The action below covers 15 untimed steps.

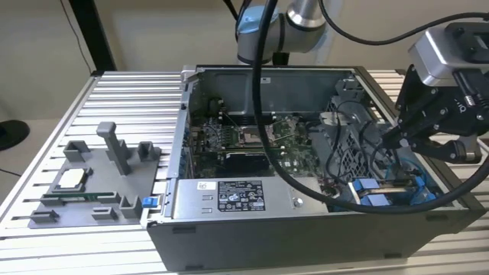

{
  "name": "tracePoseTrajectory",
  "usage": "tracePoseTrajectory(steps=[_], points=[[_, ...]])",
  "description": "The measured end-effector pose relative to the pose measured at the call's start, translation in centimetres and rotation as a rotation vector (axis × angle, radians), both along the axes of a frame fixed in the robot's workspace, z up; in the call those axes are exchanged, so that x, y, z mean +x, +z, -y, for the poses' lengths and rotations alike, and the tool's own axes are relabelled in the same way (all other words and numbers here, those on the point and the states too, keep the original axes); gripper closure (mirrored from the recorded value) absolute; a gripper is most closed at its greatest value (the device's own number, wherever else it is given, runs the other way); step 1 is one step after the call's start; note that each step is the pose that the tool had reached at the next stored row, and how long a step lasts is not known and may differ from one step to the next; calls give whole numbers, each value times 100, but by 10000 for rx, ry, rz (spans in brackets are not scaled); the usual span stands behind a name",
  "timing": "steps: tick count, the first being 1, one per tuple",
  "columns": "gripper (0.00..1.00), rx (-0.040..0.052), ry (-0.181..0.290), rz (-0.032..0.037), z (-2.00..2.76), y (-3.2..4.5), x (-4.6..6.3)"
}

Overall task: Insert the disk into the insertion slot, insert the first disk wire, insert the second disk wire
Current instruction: 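Insert the second disk wire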

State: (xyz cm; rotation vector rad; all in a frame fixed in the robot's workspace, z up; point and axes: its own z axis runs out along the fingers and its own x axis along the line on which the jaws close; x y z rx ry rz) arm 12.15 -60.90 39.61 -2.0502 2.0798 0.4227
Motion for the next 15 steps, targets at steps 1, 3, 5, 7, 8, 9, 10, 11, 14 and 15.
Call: tracePoseTrajectory(steps=[1,3,5,7,8,9,10,11,14,15], points=[[100,-81,0,31,0,-3,-16],[100,-314,0,109,0,-10,-50],[100,-489,0,166,0,-15,-72],[100,-650,0,213,0,-19,-89],[100,-728,1,235,0,-22,-96],[100,-789,1,249,0,-24,-100],[100,-796,2,250,0,-25,-100],[100,-799,2,250,0,-25,-100],[100,-1003,4,252,-1,-31,-101],[100,-1113,5,253,-1,-35,-101]])
